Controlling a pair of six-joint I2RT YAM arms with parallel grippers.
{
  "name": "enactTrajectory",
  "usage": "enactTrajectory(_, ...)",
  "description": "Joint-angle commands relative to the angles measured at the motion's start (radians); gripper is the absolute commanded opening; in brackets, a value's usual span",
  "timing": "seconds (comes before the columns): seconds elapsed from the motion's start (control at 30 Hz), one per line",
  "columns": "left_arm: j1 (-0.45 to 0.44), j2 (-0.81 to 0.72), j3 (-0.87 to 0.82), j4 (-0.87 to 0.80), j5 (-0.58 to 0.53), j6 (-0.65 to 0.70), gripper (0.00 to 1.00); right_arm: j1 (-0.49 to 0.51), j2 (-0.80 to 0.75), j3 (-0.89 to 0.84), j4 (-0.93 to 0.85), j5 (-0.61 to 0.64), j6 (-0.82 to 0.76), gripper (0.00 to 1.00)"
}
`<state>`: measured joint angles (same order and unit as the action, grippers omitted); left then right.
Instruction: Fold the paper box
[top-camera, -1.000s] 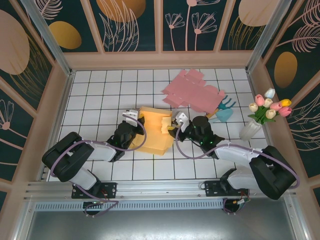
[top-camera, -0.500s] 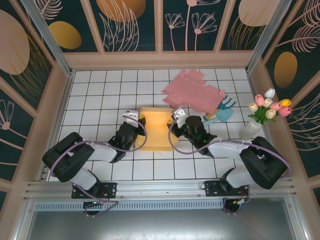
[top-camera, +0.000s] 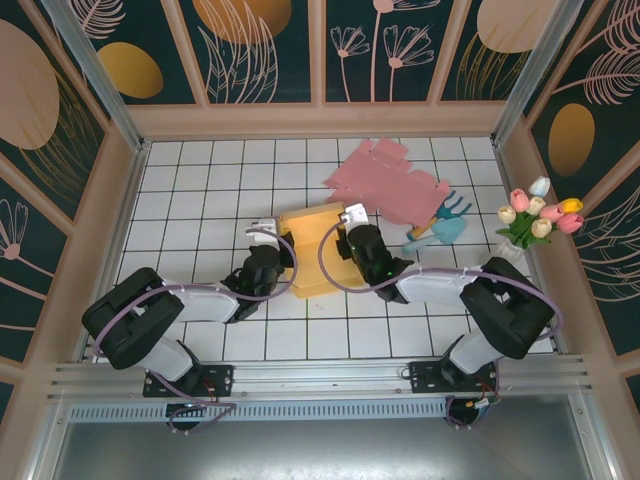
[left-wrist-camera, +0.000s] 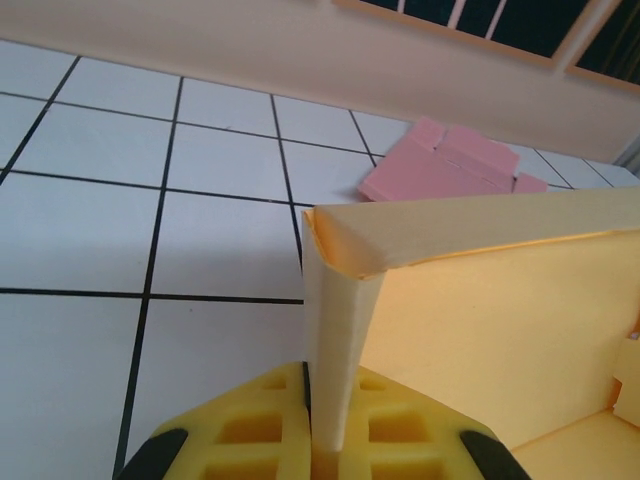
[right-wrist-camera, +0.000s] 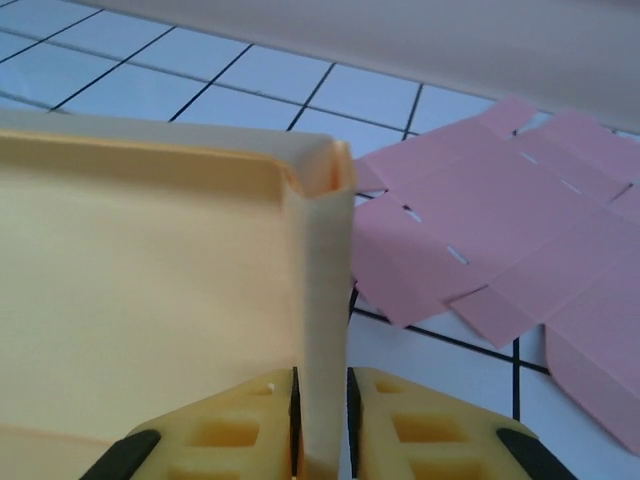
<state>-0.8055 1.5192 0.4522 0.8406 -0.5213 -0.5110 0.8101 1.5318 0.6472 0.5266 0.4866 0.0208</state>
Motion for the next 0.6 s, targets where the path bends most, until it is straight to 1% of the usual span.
enactTrajectory(0.0,0.004,-0.042,0.007,-0.114,-0.178,-0.111,0.00,-0.075,0.055,0.068,-0.230,0.377,0.130,0.21)
enactTrajectory(0.07,0.004,-0.043,0.013,-0.138,-0.202,-0.124,0.00,-0.094,0.069,0.089,-0.273,0.396,0.168,0.21)
enactTrajectory(0.13,0.004,-0.044,0.019,-0.155,-0.219,-0.135,0.00,-0.101,0.072,0.091,-0.279,0.406,0.189,0.21)
enactTrajectory(0.27,0.000,-0.038,0.035,-0.174,-0.230,-0.148,0.00,-0.101,0.091,0.119,-0.309,0.436,0.215,0.22)
enactTrajectory(0.33,-0.003,-0.034,0.045,-0.178,-0.229,-0.149,0.00,-0.097,0.105,0.139,-0.316,0.424,0.209,0.22)
enactTrajectory(0.37,-0.004,-0.032,0.048,-0.178,-0.222,-0.147,0.00,-0.088,0.102,0.132,-0.271,0.372,0.165,0.23)
enactTrajectory(0.4,-0.004,-0.031,0.047,-0.170,-0.213,-0.143,0.00,-0.080,0.088,0.109,-0.197,0.252,0.112,0.25)
enactTrajectory(0.43,-0.005,-0.031,0.045,-0.156,-0.203,-0.135,0.00,-0.078,0.077,0.096,-0.167,0.158,0.091,0.26)
enactTrajectory(0.47,-0.006,-0.029,0.037,-0.128,-0.185,-0.122,0.00,-0.077,0.061,0.081,-0.134,0.030,0.080,0.28)
enactTrajectory(0.57,-0.007,-0.027,0.028,-0.083,-0.140,-0.101,0.00,-0.077,0.024,0.050,-0.080,-0.146,0.077,0.29)
